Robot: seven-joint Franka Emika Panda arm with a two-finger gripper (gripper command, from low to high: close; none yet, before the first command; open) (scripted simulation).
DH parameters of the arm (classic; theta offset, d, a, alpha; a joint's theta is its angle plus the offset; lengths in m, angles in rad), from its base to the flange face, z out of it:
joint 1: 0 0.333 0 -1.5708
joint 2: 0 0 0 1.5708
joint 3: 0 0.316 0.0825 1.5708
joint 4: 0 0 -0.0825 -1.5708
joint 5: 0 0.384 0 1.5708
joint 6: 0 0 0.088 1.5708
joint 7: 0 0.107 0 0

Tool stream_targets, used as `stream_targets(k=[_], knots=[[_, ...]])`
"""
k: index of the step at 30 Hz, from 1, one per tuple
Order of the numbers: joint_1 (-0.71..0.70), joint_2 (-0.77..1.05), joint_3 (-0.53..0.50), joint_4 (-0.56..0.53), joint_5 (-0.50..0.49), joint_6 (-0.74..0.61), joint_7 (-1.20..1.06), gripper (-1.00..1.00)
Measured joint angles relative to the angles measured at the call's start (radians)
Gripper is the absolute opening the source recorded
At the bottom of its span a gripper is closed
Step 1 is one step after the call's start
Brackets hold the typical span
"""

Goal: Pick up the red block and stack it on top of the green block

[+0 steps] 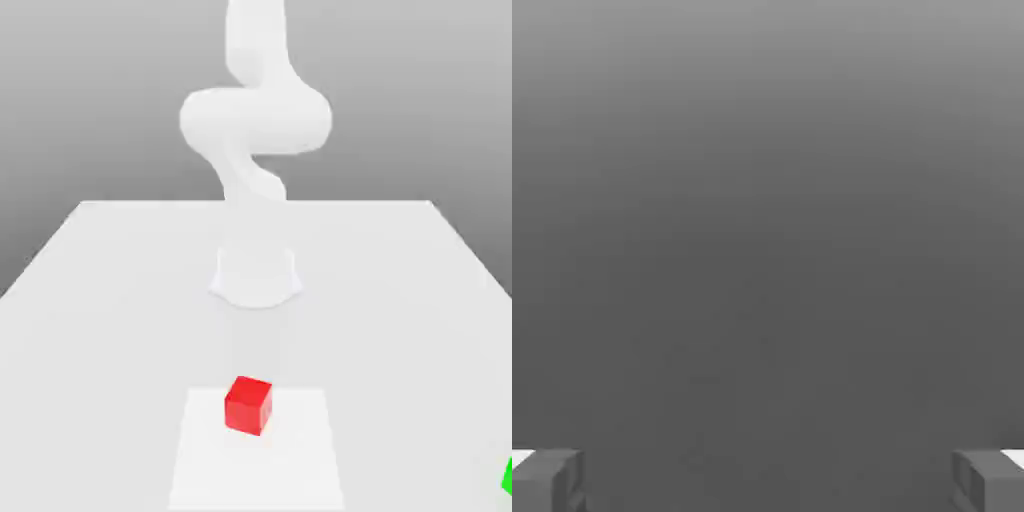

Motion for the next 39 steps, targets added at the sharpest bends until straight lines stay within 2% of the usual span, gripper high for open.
stream_targets(k=[11,17,24,25,32,39], knots=[[-0.080,0.389,0.064,-0.285,-0.034,0.258,0.189,0.00],[-0.097,0.635,0.071,-0.457,0.002,0.422,0.264,0.00],[-0.073,0.892,0.032,-0.460,-0.039,0.633,0.316,0.00],[-0.062,0.927,0.020,-0.455,-0.049,0.663,0.322,-1.00],[-0.061,0.936,0.018,-0.454,-0.054,0.671,0.327,-1.00],[-0.074,0.715,0.048,-0.485,0.012,0.481,0.277,-1.00]])
